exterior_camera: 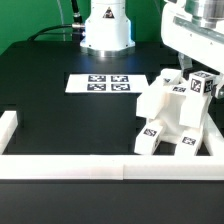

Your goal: Assemble chair

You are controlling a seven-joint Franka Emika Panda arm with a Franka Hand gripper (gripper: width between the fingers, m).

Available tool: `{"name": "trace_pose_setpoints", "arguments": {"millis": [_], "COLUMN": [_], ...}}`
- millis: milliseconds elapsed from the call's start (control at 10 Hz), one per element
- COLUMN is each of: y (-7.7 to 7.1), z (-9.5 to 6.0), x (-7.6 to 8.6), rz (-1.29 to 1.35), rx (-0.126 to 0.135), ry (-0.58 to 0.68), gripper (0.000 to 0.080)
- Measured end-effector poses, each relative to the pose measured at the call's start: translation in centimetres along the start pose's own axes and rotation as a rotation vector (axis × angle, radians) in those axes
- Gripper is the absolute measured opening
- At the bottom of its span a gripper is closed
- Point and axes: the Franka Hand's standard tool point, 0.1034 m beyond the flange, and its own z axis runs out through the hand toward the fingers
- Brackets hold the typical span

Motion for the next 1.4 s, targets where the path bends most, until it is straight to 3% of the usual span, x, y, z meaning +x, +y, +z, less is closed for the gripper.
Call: {"name": "trace_pose_setpoints", "arguments": {"millis": [300,800,1400], "y": [-0.22,-0.19,-0.22], "z": [-0.12,-0.12,0.03], "x": [-0.61,0.00,-0.40], "rz": [-0.224,-0.645,-1.170], "rx": [-0.010,-0.004,-0.028], "ry": [0.013,0.014,0.045], "gripper": [0.0647,0.0648,0.0648]}}
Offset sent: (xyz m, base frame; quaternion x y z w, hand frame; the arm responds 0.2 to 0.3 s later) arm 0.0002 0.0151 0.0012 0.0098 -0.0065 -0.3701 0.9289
